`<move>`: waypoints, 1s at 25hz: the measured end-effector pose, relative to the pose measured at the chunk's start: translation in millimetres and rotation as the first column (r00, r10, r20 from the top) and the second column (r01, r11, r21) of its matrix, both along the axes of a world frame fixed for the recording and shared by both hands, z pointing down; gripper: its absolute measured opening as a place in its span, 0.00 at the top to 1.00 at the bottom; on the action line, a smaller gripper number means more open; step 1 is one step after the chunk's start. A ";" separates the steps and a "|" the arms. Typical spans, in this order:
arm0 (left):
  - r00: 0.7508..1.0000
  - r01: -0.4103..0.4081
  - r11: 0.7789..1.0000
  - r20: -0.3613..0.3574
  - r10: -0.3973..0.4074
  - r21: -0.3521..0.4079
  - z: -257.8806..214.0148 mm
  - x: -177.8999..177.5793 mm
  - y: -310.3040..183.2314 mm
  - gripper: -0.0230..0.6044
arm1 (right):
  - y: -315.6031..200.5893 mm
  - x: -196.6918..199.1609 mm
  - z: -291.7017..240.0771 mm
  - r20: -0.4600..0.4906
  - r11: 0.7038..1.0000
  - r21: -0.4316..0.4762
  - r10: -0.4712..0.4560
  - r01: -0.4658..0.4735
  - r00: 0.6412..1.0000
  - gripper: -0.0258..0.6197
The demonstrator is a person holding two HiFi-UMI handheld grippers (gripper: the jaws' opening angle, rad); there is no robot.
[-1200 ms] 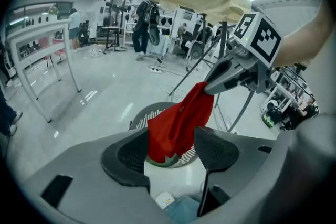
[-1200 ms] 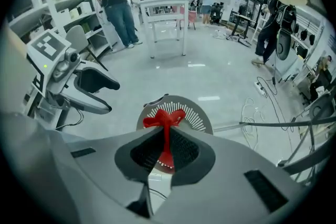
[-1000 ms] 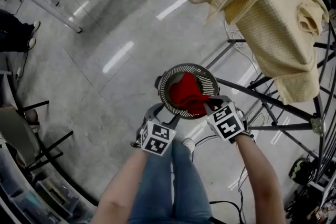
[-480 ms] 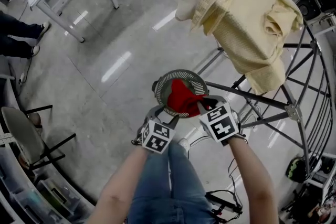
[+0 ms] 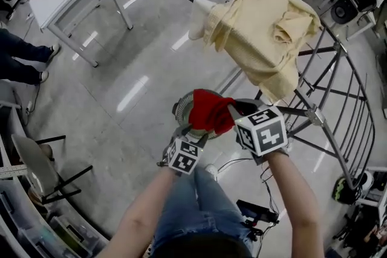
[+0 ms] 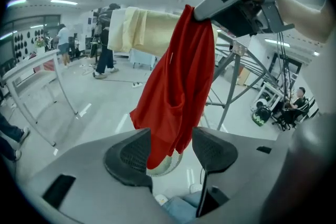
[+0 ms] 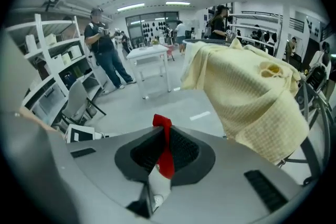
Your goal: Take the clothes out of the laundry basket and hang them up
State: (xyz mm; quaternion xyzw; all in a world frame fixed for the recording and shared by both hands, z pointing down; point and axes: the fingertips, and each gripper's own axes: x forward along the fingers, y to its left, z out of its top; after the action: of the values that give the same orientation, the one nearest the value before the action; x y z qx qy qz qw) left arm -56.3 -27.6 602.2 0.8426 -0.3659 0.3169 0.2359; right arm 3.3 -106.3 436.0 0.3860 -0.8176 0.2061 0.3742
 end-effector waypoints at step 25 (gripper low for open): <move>0.988 0.049 0.968 -0.154 -0.011 0.247 -147.5 57.2 -43.0 0.82 | 15.9 18.4 -211.7 0.162 0.938 0.346 -0.059 -0.001 0.985 0.92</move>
State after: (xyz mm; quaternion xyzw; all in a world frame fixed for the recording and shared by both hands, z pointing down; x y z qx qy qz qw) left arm 0.9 -70.6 454.6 0.8816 -0.3967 0.1999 0.1597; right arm 21.6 -90.4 224.3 0.4146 -0.8755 0.0862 0.2326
